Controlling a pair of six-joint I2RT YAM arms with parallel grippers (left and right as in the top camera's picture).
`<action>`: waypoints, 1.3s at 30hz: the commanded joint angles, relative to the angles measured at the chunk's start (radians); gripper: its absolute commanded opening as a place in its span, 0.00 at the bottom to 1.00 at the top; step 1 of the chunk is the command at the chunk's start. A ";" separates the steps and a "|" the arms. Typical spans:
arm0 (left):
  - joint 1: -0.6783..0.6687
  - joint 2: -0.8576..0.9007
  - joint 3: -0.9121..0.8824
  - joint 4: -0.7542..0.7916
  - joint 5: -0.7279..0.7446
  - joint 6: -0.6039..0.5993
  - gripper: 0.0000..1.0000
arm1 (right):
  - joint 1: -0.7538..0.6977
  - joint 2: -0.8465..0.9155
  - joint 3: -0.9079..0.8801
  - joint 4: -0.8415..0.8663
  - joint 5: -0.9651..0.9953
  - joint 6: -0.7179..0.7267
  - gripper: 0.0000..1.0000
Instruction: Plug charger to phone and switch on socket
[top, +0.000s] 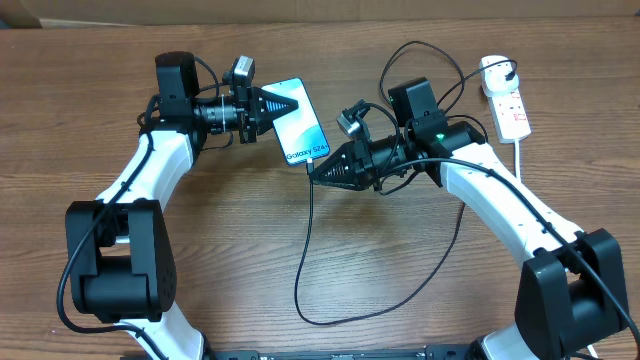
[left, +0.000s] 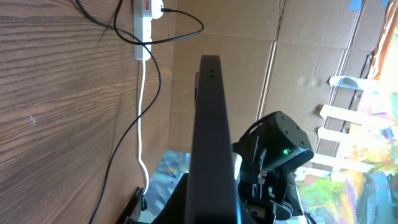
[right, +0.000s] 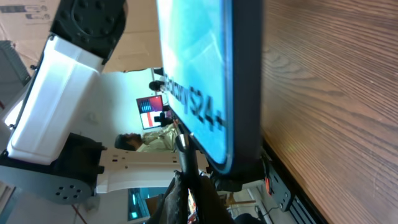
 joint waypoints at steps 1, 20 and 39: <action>-0.004 -0.003 0.032 0.002 0.028 0.026 0.04 | 0.007 -0.030 0.032 -0.025 0.048 -0.030 0.04; -0.004 -0.003 0.032 0.002 0.028 0.026 0.04 | 0.010 -0.030 0.129 -0.221 0.185 -0.131 0.04; -0.004 -0.003 0.032 0.002 0.029 0.026 0.04 | 0.009 -0.027 0.272 -0.493 0.374 -0.277 0.04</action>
